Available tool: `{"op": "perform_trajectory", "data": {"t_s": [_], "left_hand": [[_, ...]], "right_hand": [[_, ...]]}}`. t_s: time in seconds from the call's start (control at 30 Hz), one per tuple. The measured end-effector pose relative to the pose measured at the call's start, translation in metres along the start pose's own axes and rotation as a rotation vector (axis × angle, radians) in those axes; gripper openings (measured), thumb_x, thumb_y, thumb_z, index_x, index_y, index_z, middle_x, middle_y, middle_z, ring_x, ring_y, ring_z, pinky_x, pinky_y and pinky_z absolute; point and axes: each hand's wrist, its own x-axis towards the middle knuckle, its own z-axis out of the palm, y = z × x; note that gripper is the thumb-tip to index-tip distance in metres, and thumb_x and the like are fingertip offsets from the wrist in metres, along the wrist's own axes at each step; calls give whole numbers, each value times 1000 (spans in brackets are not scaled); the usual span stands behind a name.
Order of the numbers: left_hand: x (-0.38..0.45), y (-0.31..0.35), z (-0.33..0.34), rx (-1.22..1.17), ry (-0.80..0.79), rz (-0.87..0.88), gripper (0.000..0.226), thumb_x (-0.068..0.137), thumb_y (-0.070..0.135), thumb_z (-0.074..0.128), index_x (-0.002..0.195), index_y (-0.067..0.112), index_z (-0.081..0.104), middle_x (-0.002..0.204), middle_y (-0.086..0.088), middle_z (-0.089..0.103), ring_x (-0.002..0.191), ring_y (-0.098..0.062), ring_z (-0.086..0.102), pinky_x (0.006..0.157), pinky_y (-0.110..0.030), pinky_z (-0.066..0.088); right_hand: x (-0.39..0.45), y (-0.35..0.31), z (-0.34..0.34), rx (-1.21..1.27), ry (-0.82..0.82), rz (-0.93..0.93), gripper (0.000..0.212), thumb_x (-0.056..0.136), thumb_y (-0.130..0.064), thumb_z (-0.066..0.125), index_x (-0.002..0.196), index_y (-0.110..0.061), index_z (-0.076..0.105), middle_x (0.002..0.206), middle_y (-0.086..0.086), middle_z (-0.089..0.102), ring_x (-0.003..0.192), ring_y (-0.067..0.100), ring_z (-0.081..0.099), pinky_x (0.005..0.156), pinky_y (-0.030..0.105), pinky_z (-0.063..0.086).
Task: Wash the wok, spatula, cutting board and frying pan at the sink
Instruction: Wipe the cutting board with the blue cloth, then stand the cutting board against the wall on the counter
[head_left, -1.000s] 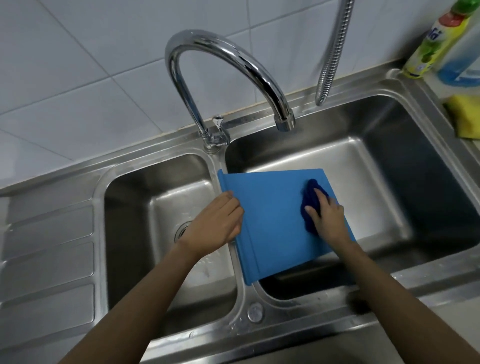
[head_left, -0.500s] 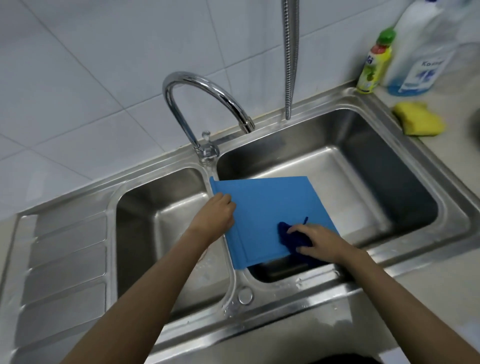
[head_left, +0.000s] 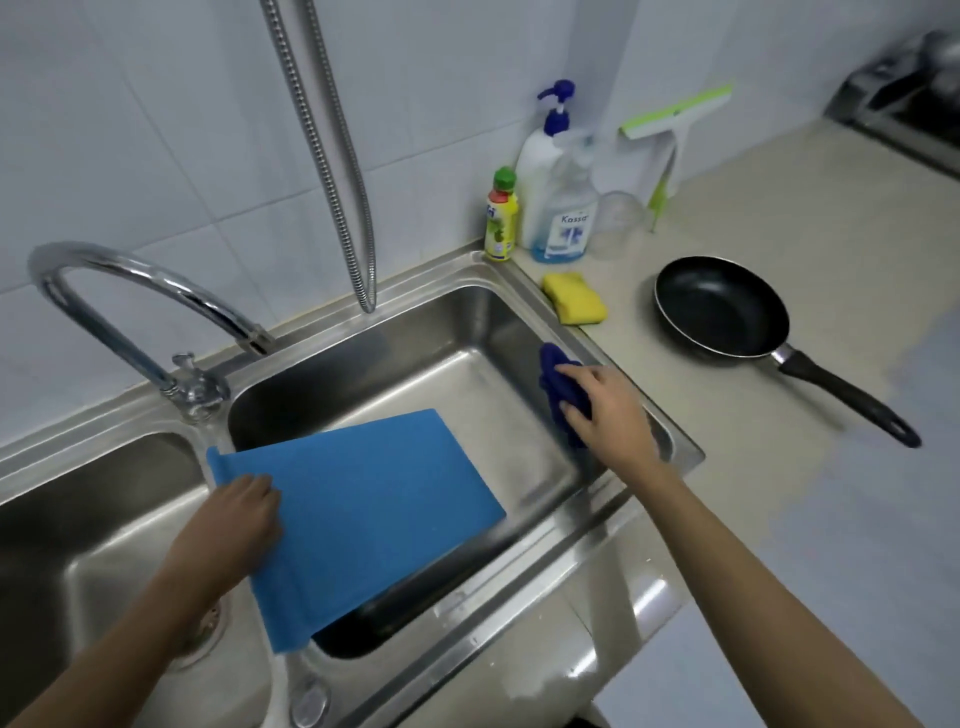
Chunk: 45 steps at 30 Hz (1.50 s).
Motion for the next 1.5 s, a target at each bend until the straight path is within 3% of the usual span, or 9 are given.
{"op": "perform_trajectory", "data": {"t_s": [0.4, 0.57, 0.7, 0.8, 1.07, 1.17, 1.27, 1.37, 1.5], "left_hand": [[4, 6, 5, -51, 63, -59, 25, 75, 20, 40, 54, 11, 53, 57, -8, 48, 49, -28, 50, 49, -35, 46], [-3, 10, -2, -55, -11, -53, 16, 69, 13, 67, 58, 12, 56, 62, -6, 51, 54, -24, 52, 55, -34, 47], [-11, 7, -7, -90, 35, -14, 21, 78, 21, 45, 60, 14, 54, 65, -3, 51, 58, -21, 51, 58, -31, 43], [-20, -2, -6, -137, 39, 34, 23, 86, 21, 44, 67, 13, 55, 72, -4, 51, 65, -20, 51, 62, -34, 48], [-33, -14, -18, -241, -44, 118, 26, 90, 25, 42, 77, 13, 60, 82, -2, 54, 76, -16, 50, 71, -33, 49], [-42, -2, -19, -290, 44, -66, 25, 87, 28, 48, 83, 12, 66, 99, -4, 58, 90, -18, 56, 80, -32, 53], [-46, 24, -20, -515, 127, -588, 36, 82, 21, 68, 114, 8, 58, 121, -7, 49, 109, -21, 49, 91, -33, 46], [-36, 42, -23, -936, 94, -1086, 57, 82, 20, 70, 129, 10, 41, 106, -2, 56, 85, -12, 57, 70, -25, 48], [-28, 50, -17, -914, 34, -1102, 23, 84, 16, 66, 100, 11, 49, 92, -5, 63, 70, -10, 55, 55, -21, 43]], "right_hand": [[70, 74, -12, -244, -53, 294, 51, 86, -18, 61, 136, -17, 49, 129, 24, 50, 103, 45, 46, 91, 50, 42], [26, 1, 23, -350, 96, 174, 62, 80, -26, 65, 137, -13, 44, 142, 24, 37, 130, 46, 33, 103, 57, 27], [-35, -94, 90, 31, -341, -310, 59, 83, -47, 51, 133, -17, 48, 133, 14, 52, 120, 35, 52, 99, 44, 45], [-70, -152, 120, -5, -775, -460, 85, 78, -55, 61, 148, -21, 25, 152, 7, 27, 138, 26, 31, 112, 37, 28], [-84, -190, 137, -214, -725, -446, 76, 81, -41, 60, 141, -10, 25, 140, 14, 32, 115, 33, 45, 91, 41, 45], [-82, -191, 137, -199, -725, -472, 71, 81, -35, 56, 140, -6, 28, 139, 15, 35, 111, 33, 47, 85, 40, 47], [-82, -189, 138, -166, -742, -464, 71, 84, -34, 54, 143, -7, 25, 142, 13, 31, 115, 32, 45, 85, 41, 48], [-82, -185, 141, -135, -733, -463, 71, 84, -34, 55, 143, -8, 25, 143, 12, 30, 116, 31, 43, 88, 41, 49], [-83, -181, 146, -97, -711, -444, 72, 85, -41, 56, 144, -11, 25, 146, 8, 28, 122, 28, 40, 92, 40, 47]]}}
